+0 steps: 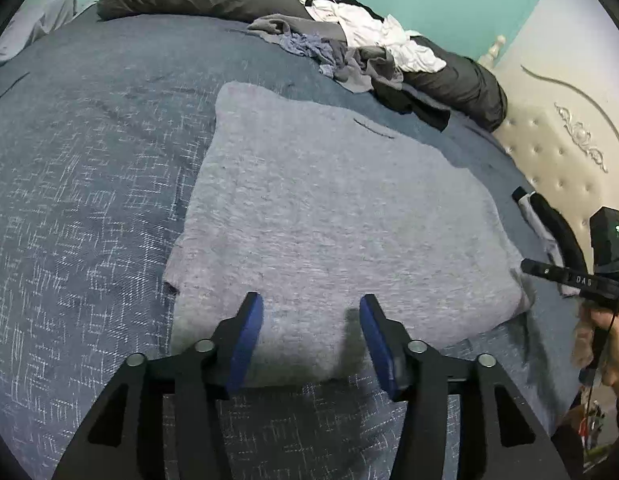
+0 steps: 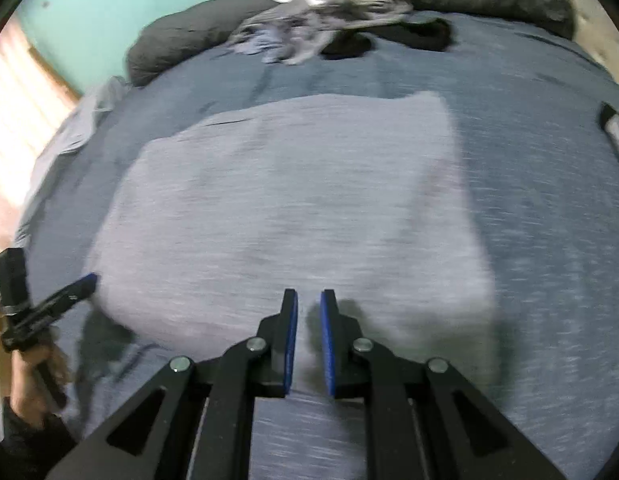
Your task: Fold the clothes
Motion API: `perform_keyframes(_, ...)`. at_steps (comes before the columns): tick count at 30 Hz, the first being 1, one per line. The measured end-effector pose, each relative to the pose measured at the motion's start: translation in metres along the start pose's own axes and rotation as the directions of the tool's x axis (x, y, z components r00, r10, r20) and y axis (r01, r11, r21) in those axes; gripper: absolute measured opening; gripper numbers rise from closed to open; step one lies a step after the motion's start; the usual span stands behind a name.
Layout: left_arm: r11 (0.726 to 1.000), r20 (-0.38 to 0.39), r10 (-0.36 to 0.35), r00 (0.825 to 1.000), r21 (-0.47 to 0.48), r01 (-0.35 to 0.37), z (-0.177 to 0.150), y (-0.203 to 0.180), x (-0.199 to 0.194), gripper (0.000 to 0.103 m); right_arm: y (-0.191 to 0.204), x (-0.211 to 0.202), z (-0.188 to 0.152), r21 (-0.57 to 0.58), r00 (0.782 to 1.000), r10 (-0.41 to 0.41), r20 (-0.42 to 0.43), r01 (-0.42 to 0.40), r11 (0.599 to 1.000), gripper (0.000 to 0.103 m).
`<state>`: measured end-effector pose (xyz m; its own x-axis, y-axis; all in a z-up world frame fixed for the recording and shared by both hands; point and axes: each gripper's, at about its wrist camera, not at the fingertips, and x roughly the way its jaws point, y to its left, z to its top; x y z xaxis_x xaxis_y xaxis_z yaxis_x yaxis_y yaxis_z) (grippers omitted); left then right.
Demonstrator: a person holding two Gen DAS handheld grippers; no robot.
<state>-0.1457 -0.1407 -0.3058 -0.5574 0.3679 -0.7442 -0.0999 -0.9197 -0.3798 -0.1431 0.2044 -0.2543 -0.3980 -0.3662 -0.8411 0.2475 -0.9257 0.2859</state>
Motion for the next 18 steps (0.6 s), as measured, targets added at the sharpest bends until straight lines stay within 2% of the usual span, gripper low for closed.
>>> perform_keyframes(5,1.000,0.005,-0.013,1.000,0.006,0.013,-0.002,-0.002,-0.001,0.057,0.051,0.033,0.006,-0.049,0.999,0.044,-0.032,-0.046,0.998,0.011)
perform_keyframes(9,1.000,0.012,-0.018,1.000,0.011,0.018,0.001,0.001,-0.002,0.058,0.068,0.073,0.005,-0.073,0.998,-0.010,-0.066,0.005,0.997,0.011)
perform_keyframes(13,0.999,0.023,-0.032,0.999,0.001,0.032,0.002,0.005,-0.006,0.059,0.073,0.099,-0.013,-0.092,0.992,-0.090,-0.091,0.081,0.992,0.011)
perform_keyframes(18,0.999,0.026,-0.042,0.999,0.000,0.042,0.002,0.007,-0.008,0.059,0.074,0.088,-0.010,-0.078,0.993,-0.101,-0.063,0.096,0.992,0.011)
